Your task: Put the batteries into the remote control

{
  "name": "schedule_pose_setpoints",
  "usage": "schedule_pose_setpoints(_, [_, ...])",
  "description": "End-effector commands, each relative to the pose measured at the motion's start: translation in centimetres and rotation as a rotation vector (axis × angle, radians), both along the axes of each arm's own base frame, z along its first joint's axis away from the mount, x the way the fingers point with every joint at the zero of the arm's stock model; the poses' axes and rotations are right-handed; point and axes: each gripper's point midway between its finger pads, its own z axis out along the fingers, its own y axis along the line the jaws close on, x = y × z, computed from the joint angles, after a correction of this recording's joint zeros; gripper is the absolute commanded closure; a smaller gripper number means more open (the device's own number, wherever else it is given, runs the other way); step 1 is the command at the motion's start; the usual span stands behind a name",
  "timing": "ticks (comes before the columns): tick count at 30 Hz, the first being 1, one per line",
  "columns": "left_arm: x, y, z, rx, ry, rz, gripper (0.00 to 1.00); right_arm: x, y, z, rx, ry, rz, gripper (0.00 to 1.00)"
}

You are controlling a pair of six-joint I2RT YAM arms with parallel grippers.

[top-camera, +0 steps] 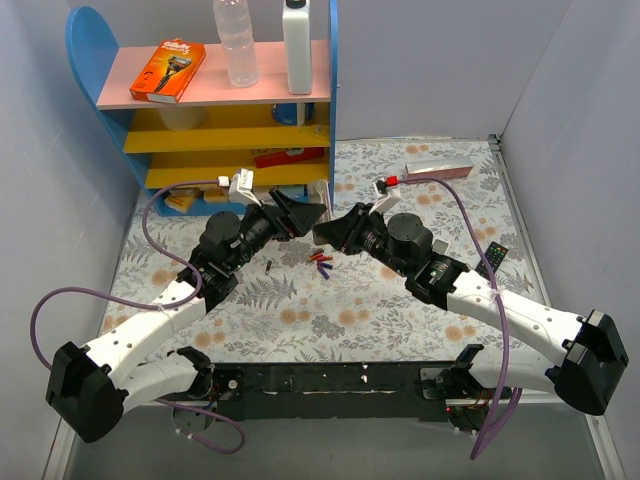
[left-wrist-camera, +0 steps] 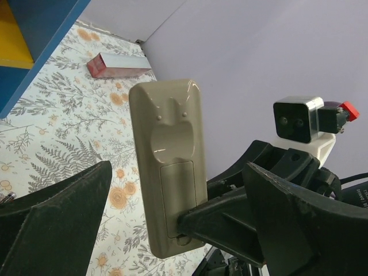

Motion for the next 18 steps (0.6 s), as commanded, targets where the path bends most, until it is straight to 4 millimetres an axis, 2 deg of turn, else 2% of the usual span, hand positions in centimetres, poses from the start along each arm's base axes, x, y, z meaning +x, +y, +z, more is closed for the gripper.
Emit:
schedule_pose_setpoints(1, [0.0, -0.1, 1.4, -0.014, -0.018, 0.018, 0.02, -0.3, 0.1, 3.4, 0.094, -0.072, 0.02, 0.99])
schedule_pose_setpoints(3, [0.3, -0.2, 1.2, -0.005, -0.008, 0.027, 0.02, -0.6, 0.6, 3.3, 0.095, -0.076, 0.053, 0.99])
schedule_pose_setpoints(8, [0.8, -0.2, 2.1, 0.004, -0.02, 0.041, 0.05, -1.4, 1.4, 3.4, 0.103, -0.103, 0.12, 0.99])
schedule_pose_setpoints(9, [1.3, 0.4, 1.8, 0.011, -0.01, 0.079, 0.07, -1.8, 1.7, 3.7, 0.109, -0.113, 0.147, 0.99])
schedule_pose_setpoints(11, [1.2, 1.0, 2.2, -0.009, -0.015, 0.046, 0.08, -2.0, 1.7, 4.0, 0.111, -0.131, 0.163, 0.99])
schedule_pose_setpoints(16, [-0.8, 2.0, 3.2, -0.054, -0.146, -0.075, 0.09, -3.2, 2.3, 5.2, 0.131, -0.19, 0.27, 0.99])
schedule_pose_setpoints(18, [-1.9, 2.2, 2.9, -0.054, -0.182, -0.127, 0.08, -3.8, 2.6, 5.2, 0.139, -0.202, 0.333, 0.99])
